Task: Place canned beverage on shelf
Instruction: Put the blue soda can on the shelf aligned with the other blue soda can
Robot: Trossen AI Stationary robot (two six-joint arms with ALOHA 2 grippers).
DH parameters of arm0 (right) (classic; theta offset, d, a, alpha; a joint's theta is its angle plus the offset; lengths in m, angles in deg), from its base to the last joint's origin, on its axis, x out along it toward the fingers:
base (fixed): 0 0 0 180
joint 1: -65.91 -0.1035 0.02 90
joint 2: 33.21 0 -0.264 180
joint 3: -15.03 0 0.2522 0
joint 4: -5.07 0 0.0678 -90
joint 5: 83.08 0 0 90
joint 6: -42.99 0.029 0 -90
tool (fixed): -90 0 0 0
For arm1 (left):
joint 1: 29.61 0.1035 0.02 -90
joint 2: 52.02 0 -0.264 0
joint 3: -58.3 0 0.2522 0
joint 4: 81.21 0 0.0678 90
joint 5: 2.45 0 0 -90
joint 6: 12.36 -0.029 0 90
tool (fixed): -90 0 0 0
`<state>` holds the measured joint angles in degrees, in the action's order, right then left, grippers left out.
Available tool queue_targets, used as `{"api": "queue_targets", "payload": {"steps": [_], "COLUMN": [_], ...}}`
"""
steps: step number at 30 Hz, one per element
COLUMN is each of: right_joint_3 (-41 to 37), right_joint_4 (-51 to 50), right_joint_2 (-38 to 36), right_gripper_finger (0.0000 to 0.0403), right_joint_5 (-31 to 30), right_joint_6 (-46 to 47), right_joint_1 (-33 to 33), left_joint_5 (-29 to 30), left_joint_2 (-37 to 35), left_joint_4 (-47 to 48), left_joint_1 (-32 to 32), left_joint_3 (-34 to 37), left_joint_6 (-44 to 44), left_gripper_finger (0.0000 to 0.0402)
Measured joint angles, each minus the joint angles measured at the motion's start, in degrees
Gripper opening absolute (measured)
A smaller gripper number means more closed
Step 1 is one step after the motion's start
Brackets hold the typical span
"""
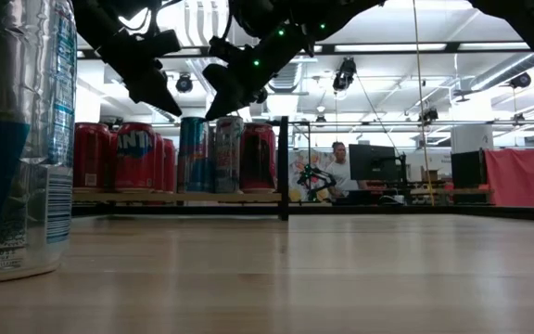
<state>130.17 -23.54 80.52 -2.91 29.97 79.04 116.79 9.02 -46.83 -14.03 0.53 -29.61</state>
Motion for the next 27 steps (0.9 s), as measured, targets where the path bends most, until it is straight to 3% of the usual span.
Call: {"api": "queue_targets", "payload": {"steps": [6, 10, 18, 27], "right_joint_3": [0.00, -0.01, -0.04, -0.09], "right_joint_4": [0.13, 0.12, 0.52, 0.44], "right_joint_2": [0.02, -0.01, -0.53, 1.51], "right_gripper_finger": [0.0013, 0.0013, 0.0013, 0.0013], "right_joint_5": [1.41, -0.76, -3.98, -3.21], "right_joint_6": [0.00, -0.51, -2.34, -1.99], "right_joint_1": [-0.60, -1.07, 0.22, 1.13], "left_joint_5": [1.78, 1.53, -7.82, -6.62], "left_joint_2": [0.00, -0.18, -0.60, 2.23], "left_joint_4": [0.00, 0.33, 2.80, 3.13], "left_joint_1": [0.02, -0.15, -0.38, -0.31], "left_joint_3": [0.00, 0.00, 0.02, 0.02], "left_joint_6": [0.21, 0.21, 0.01, 0.02], "left_gripper_finger": [0.0000, 0.0000, 0.0000, 0.0000]}}
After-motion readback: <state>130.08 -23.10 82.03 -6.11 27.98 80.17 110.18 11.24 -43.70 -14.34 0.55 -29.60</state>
